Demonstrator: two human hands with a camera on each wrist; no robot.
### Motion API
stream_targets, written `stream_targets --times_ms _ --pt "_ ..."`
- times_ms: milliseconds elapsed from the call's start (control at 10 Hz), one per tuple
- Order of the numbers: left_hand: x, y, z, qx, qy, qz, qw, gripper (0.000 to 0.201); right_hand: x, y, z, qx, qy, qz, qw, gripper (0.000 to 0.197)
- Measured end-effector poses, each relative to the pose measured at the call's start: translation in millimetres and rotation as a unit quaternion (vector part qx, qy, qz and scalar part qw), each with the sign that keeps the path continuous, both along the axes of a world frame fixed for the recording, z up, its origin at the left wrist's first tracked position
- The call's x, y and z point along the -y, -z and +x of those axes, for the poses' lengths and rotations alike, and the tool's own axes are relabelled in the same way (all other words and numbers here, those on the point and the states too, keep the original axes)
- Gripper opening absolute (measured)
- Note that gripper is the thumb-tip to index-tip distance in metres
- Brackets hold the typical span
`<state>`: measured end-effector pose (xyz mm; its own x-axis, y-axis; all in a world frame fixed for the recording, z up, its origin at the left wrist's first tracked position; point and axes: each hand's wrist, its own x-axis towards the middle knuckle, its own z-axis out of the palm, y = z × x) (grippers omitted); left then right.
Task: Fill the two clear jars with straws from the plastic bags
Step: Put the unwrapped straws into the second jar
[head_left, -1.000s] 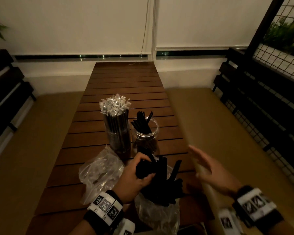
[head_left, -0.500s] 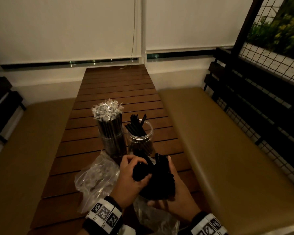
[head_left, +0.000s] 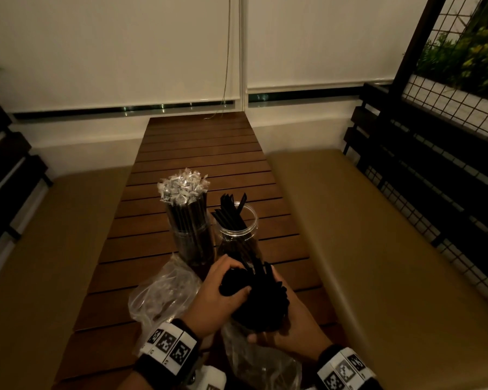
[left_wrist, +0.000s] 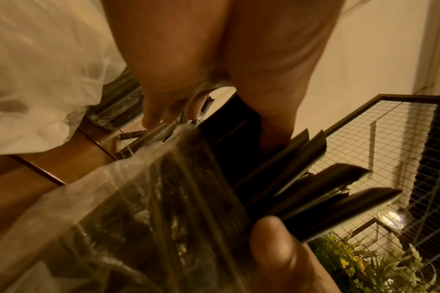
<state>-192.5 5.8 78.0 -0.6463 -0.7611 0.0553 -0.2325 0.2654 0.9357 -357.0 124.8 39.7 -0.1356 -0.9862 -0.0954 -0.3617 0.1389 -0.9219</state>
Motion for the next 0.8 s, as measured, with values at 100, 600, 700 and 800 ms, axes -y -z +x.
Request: stream_targets --times_ms 100,600,700,800 --pt "3 6 -1 -0.006 0.011 0.022 1.0 0.031 7 6 -7 -0.029 -0.01 0.027 0.999 0.107" --pt "-4 10 1 -0.028 -0.014 0.023 0.999 0.026 14 36 -27 -0.154 -0.011 0.141 0.978 0.082" --pt "-8 13 1 -0.04 -0.042 0.014 0.998 0.03 11 17 -16 -0.043 -0.063 0.084 0.994 0.063" --pt "-10 15 2 -0.051 -0.047 0.008 0.998 0.032 8 2 -24 0.028 -0.034 0.069 0.997 0.089"
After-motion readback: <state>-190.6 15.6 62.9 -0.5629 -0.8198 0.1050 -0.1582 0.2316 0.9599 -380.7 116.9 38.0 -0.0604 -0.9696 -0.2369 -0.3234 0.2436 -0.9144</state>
